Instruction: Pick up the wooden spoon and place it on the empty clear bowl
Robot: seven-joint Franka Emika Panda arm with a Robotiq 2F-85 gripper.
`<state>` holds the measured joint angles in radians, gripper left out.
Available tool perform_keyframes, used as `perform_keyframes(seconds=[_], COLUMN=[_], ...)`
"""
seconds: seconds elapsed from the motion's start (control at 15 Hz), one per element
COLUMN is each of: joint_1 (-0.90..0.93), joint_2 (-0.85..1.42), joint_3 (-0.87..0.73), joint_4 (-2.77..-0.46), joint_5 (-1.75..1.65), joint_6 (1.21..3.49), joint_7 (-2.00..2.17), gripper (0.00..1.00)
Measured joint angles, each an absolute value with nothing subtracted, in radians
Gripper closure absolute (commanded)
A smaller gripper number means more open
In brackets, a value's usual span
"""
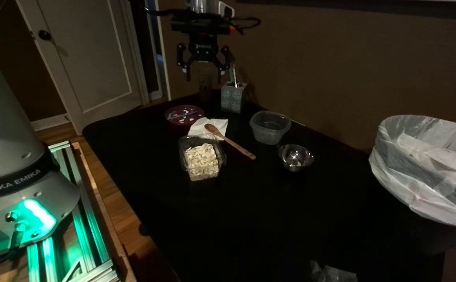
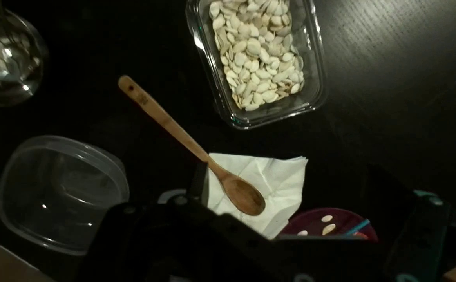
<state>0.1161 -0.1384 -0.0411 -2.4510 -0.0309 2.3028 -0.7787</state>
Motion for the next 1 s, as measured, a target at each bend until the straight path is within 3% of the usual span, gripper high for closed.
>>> perform_keyframes(seconds=[0.47, 1.0], joint_1=[0.094, 0.048], joint_2=[0.24, 0.306], joint_3=[0.025, 0.077], joint_4=[-2.255, -2.194], joint_5=[0.198, 0.199], joint_6=[2.322, 2.323], joint_7=[-1.151, -1.196], gripper=[0.0, 0.0])
